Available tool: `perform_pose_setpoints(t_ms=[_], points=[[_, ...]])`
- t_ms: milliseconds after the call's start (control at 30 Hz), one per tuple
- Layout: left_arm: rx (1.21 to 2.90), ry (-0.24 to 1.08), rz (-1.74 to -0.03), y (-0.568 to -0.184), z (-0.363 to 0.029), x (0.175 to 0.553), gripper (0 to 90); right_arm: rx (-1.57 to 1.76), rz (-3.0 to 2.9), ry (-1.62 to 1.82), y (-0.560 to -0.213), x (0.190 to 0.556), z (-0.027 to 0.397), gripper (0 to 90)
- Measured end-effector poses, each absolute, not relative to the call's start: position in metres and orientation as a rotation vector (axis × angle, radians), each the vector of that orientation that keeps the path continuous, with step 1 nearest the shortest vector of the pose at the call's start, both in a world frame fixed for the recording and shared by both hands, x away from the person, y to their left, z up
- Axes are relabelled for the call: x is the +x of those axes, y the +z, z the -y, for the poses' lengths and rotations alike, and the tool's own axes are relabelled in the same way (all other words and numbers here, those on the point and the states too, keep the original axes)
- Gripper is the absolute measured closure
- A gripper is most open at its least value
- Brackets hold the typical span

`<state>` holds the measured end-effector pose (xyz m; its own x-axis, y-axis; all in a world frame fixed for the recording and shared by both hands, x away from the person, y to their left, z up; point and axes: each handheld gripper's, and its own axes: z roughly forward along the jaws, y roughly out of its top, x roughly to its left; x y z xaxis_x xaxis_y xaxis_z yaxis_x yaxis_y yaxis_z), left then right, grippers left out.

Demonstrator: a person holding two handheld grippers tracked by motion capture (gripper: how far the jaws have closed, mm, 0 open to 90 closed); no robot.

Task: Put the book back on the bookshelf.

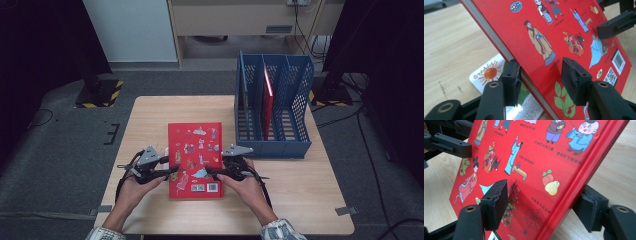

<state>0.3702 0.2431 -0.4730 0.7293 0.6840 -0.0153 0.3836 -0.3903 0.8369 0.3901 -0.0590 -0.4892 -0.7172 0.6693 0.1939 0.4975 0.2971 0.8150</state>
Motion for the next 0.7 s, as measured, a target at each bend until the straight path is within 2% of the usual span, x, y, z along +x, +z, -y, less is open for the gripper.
perform_pose_setpoints(t_ms=[433,700], points=[[1.983,0.462,-0.795,-0.463,-0.246,0.367,56.2,1.051,-2.327,1.394,-0.475,0.39,0.059,40.1],[1.948,0.478,-0.775,-0.452,-0.248,0.364,62.8,1.024,-2.304,1.403,-0.462,0.388,0.062,49.0]])
